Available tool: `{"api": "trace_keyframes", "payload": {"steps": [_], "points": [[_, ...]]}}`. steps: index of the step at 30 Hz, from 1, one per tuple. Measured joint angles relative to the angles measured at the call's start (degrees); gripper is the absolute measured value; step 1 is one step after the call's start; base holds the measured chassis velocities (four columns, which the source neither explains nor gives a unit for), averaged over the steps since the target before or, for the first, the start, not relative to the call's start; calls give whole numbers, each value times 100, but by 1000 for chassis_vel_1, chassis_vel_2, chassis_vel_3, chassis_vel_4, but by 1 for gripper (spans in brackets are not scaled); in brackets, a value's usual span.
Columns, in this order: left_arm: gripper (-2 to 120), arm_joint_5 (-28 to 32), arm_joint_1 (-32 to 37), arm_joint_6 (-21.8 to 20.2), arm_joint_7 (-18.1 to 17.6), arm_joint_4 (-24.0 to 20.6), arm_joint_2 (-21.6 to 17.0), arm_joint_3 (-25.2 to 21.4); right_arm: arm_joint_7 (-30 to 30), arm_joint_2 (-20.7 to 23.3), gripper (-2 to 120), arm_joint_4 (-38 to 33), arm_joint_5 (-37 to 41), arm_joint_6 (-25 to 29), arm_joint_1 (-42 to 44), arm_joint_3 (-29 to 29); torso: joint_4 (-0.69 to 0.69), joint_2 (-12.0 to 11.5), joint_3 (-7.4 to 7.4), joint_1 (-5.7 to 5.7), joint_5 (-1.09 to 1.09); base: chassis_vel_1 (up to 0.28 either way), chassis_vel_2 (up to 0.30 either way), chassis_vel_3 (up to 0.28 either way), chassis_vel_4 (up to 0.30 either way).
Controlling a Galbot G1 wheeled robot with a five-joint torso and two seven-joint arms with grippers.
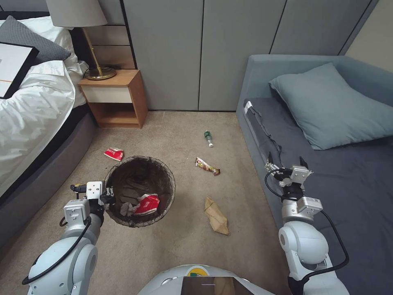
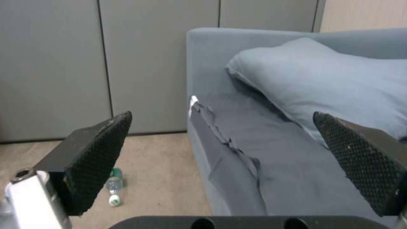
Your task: Pick up the trash bin, then pick up the garbage from the floor and place it into the trash bin.
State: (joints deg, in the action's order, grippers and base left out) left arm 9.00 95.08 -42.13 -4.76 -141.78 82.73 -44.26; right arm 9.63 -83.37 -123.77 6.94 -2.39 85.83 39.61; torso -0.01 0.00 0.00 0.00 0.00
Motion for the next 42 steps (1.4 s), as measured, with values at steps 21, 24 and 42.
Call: {"api": "trace_keyframes", "payload": {"steps": [21,24,42], "points": [[4,-18,-5,0,-17,100,5,6,539,694,100,-433,729,-2003,-4,-605,2,0,0,0,-1,-56,56,47,-52],[4,-33,2,3,-18,105,3,16,685,1004,100,-406,1402,-2770,-272,-873,3,0,0,0,1,0,0,0,0],[4,-116,73,37,-33,141,2,15,1060,1632,100,1820,3545,-4045,-1935,-2968,1,0,0,0,0,0,0,0,0]]}}
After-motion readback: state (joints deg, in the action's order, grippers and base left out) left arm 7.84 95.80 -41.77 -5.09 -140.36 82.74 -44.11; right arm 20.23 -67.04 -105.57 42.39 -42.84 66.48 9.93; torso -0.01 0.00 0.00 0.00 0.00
